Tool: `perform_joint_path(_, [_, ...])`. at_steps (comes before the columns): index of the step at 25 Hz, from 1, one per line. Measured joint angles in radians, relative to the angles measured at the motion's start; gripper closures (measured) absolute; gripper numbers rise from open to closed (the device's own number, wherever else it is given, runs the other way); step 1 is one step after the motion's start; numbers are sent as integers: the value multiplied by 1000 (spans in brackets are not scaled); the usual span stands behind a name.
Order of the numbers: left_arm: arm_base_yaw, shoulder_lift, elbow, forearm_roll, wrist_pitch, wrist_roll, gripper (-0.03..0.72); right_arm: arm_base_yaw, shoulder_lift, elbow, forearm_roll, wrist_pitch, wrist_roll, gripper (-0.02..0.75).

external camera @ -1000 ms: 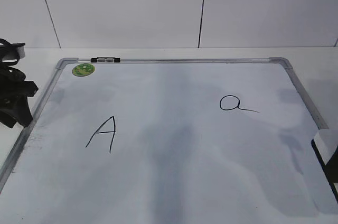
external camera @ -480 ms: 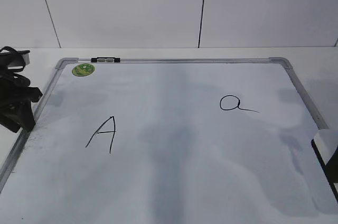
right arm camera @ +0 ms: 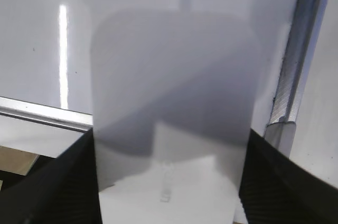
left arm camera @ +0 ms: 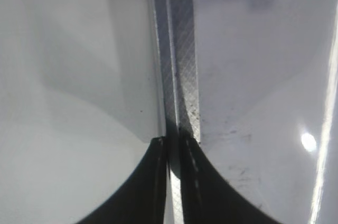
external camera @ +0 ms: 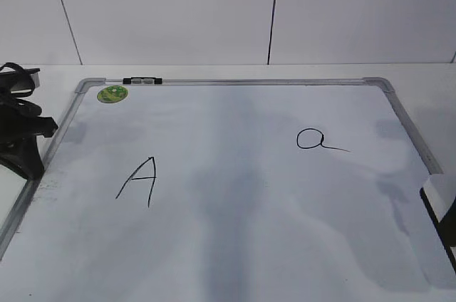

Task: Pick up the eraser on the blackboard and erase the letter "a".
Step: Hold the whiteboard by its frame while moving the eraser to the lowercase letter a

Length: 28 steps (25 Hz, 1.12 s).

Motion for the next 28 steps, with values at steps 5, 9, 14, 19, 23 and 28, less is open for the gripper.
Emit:
perform_joint_path(5, [2, 3, -4, -3, 6, -7, 662, 0, 0, 0, 0, 0, 0, 167])
perform_joint_path(9, [2, 3, -4, -3, 6, -7, 663, 0, 0, 0, 0, 0, 0, 167])
perform_joint_path(14, [2, 3, -4, -3, 6, -7, 663, 1, 18, -44, -3, 4, 0, 167])
perform_joint_path(19, [2, 3, -4, -3, 6, -7, 663, 56, 121, -173, -28, 8, 2, 168])
perform_joint_path(23, [2, 3, -4, -3, 6, -7, 663, 120, 245, -292, -74, 21, 29, 168])
perform_joint_path(28, [2, 3, -4, -3, 6, -7, 663, 158, 408, -440, -101, 41, 38, 168])
